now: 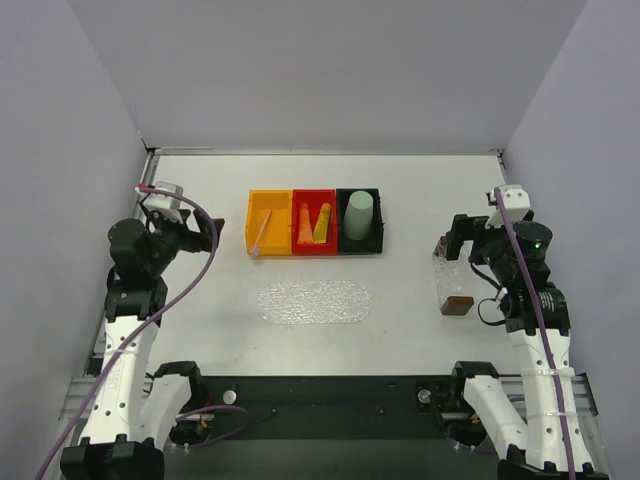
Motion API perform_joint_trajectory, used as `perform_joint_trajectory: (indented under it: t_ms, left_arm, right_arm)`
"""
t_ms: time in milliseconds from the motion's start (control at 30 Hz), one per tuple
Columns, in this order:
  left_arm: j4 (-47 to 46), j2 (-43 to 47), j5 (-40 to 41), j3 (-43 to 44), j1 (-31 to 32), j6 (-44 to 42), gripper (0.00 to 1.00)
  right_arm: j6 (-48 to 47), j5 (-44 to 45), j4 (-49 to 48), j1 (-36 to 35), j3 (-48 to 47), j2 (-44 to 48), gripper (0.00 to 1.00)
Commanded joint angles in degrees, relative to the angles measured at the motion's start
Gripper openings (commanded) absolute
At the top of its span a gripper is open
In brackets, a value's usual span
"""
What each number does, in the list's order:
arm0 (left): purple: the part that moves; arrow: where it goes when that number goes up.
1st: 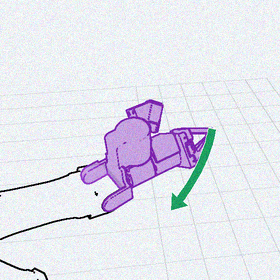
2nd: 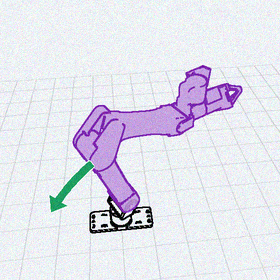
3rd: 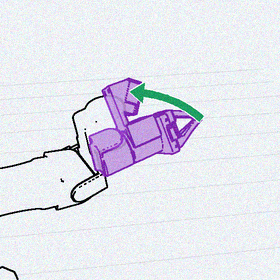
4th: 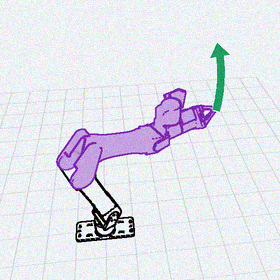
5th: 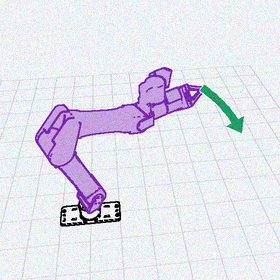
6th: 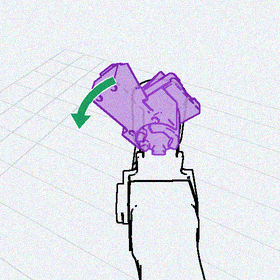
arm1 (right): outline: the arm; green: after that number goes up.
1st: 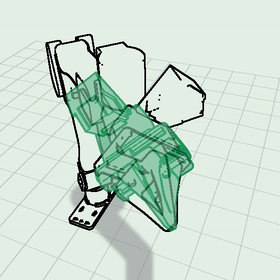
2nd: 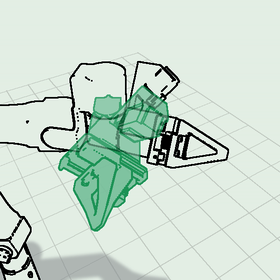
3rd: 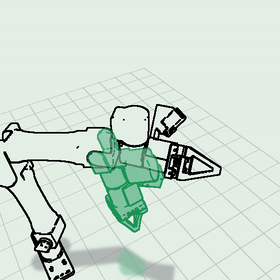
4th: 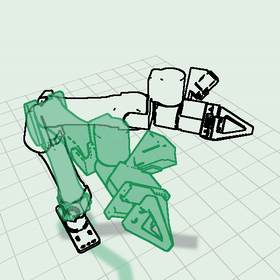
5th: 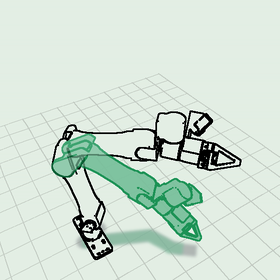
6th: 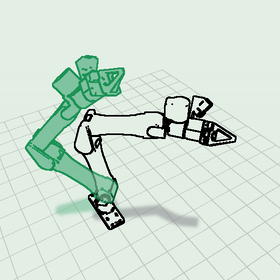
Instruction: Prepare toiletry sets of a toothbrush and toothpaste on the tray
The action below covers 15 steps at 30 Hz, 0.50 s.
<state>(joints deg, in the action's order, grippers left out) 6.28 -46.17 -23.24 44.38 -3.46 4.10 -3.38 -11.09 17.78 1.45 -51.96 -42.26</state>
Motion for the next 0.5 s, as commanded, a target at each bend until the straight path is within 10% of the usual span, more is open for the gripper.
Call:
perform_joint_trajectory:
  t_ms: [0,467]
  left_arm:
    - [-1.89,0.91,-0.93,-0.61,-0.14,0.38,0.96]
    - [-0.22,0.47,-1.54,0.18,-0.14,-0.49,0.96]
  right_arm:
    - [-1.02,0.46,-1.52,0.39,0.72,0.6,1.0]
    - [-2.68,-0.25,4.35,0.39,-1.56,-3.52,1.0]
